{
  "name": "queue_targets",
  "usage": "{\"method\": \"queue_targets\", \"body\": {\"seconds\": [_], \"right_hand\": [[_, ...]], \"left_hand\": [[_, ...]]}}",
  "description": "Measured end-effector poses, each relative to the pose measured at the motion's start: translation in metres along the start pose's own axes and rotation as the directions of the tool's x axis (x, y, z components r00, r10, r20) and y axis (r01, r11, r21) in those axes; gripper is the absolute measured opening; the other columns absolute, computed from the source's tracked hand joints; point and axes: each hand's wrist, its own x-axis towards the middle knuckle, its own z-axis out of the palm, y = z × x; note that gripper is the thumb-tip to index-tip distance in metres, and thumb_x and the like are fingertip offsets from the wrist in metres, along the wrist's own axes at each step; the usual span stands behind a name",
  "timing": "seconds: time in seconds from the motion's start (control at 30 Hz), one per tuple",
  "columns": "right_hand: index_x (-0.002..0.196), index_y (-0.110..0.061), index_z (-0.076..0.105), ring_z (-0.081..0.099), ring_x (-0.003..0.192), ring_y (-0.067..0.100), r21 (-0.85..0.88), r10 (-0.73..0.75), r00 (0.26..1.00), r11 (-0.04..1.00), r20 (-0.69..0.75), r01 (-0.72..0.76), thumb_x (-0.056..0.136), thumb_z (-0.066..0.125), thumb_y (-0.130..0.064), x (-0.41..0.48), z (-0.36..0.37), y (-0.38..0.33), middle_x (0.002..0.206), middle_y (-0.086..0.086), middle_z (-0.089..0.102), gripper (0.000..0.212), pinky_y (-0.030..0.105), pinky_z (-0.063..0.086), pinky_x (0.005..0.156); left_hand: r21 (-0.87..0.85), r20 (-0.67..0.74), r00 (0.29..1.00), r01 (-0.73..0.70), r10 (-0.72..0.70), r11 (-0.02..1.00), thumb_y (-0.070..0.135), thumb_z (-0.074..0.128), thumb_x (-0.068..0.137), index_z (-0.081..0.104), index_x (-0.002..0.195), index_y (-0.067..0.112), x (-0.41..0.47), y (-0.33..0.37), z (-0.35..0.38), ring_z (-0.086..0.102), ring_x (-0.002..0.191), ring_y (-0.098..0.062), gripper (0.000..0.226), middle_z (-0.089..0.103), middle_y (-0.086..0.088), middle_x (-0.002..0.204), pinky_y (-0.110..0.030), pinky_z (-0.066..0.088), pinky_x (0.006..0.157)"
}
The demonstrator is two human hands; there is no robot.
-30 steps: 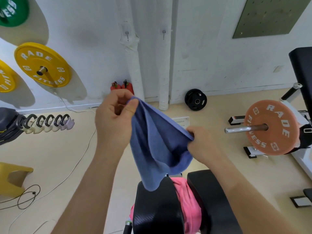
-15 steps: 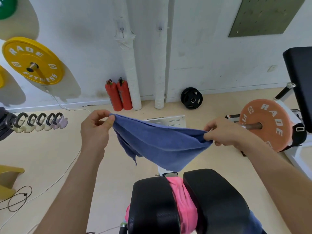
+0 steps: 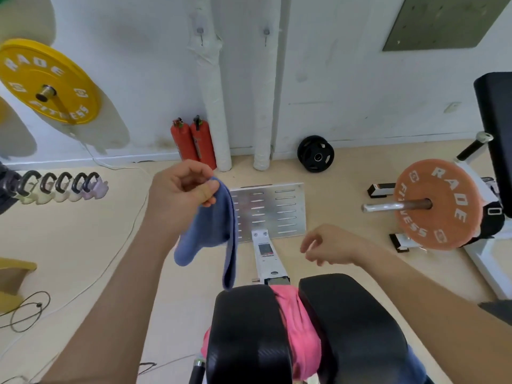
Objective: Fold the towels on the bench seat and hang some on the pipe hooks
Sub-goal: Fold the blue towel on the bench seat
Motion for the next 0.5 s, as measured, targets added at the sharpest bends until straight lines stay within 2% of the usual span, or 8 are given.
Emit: {"method": "queue_targets", "body": {"seconds": [0.07,0.13,0.23,0.3,0.33,0.4,0.43,0.5], "right_hand": [[0.111,-0.027,0.063,0.066,0.086,0.010,0.252,-0.116,0.993,0.961,0.006,0.111,0.088,0.065,-0.028,0.001,0.013,-0.029,0.103,-0.001,0.069,0.023,0.024,0.053,0.072],[0.121,-0.035,0.058,0.065,0.098,0.009,0.440,-0.219,0.976,0.876,-0.003,0.198,0.085,0.068,-0.037,-0.003,0.028,-0.062,0.111,-0.008,0.064,0.037,0.026,0.055,0.080],[0.134,-0.040,0.043,0.059,0.108,0.006,0.508,-0.314,0.947,0.806,-0.068,0.304,0.081,0.071,-0.041,-0.005,0.055,-0.100,0.125,-0.014,0.053,0.059,0.030,0.054,0.087],[0.138,-0.037,0.036,0.054,0.116,0.010,0.539,-0.275,0.947,0.778,-0.168,0.322,0.079,0.072,-0.040,0.001,0.075,-0.115,0.130,-0.013,0.047,0.069,0.032,0.051,0.091],[0.137,-0.034,0.037,0.054,0.116,0.012,0.571,-0.228,0.945,0.755,-0.234,0.324,0.080,0.072,-0.038,0.006,0.083,-0.118,0.130,-0.012,0.049,0.067,0.033,0.051,0.091],[0.123,-0.030,0.049,0.061,0.104,0.011,0.623,-0.117,0.916,0.699,-0.385,0.351,0.083,0.068,-0.029,0.014,0.090,-0.120,0.118,-0.009,0.059,0.044,0.027,0.052,0.084],[0.113,-0.029,0.052,0.062,0.095,0.009,0.609,-0.075,0.888,0.702,-0.453,0.370,0.085,0.065,-0.024,0.016,0.090,-0.117,0.108,-0.007,0.063,0.031,0.023,0.052,0.077],[0.104,-0.028,0.056,0.063,0.084,0.011,0.496,-0.050,0.830,0.781,-0.556,0.380,0.084,0.058,-0.018,0.020,0.085,-0.106,0.095,-0.007,0.065,0.022,0.024,0.051,0.070]], "left_hand": [[0.031,0.047,0.999,-0.009,0.007,0.999,-0.010,0.061,0.082,0.064,0.074,0.016,0.000,0.005,0.004,0.056,0.051,-0.006,0.028,0.064,0.008,0.058,-0.015,0.048,0.056],[0.047,0.056,0.998,-0.024,0.022,0.999,-0.010,0.063,0.080,0.064,0.072,0.017,0.001,0.008,0.004,0.057,0.050,-0.007,0.029,0.065,0.007,0.058,-0.016,0.048,0.054],[0.050,0.022,0.999,-0.038,0.037,0.998,-0.008,0.066,0.079,0.066,0.071,0.018,0.003,0.012,0.002,0.060,0.051,-0.010,0.027,0.066,0.006,0.058,-0.018,0.049,0.054],[0.042,-0.029,0.998,-0.053,0.054,0.998,-0.007,0.068,0.078,0.066,0.070,0.019,0.005,0.015,0.001,0.061,0.051,-0.011,0.028,0.066,0.006,0.058,-0.019,0.050,0.054],[0.033,-0.053,0.997,-0.060,0.062,0.998,-0.007,0.068,0.078,0.066,0.070,0.020,0.007,0.016,0.001,0.061,0.051,-0.011,0.029,0.066,0.006,0.058,-0.020,0.050,0.054],[0.007,-0.088,0.993,-0.080,0.080,0.997,-0.006,0.068,0.079,0.066,0.071,0.021,0.007,0.019,0.001,0.063,0.052,-0.013,0.029,0.067,0.005,0.059,-0.021,0.051,0.054],[-0.006,-0.098,0.991,-0.093,0.092,0.996,-0.006,0.068,0.079,0.066,0.071,0.021,0.007,0.021,0.002,0.063,0.052,-0.013,0.028,0.067,0.005,0.059,-0.021,0.051,0.054],[-0.025,-0.115,0.987,-0.116,0.113,0.993,-0.006,0.068,0.079,0.065,0.072,0.020,0.006,0.024,0.005,0.064,0.051,-0.012,0.027,0.067,0.005,0.059,-0.022,0.051,0.054]]}}
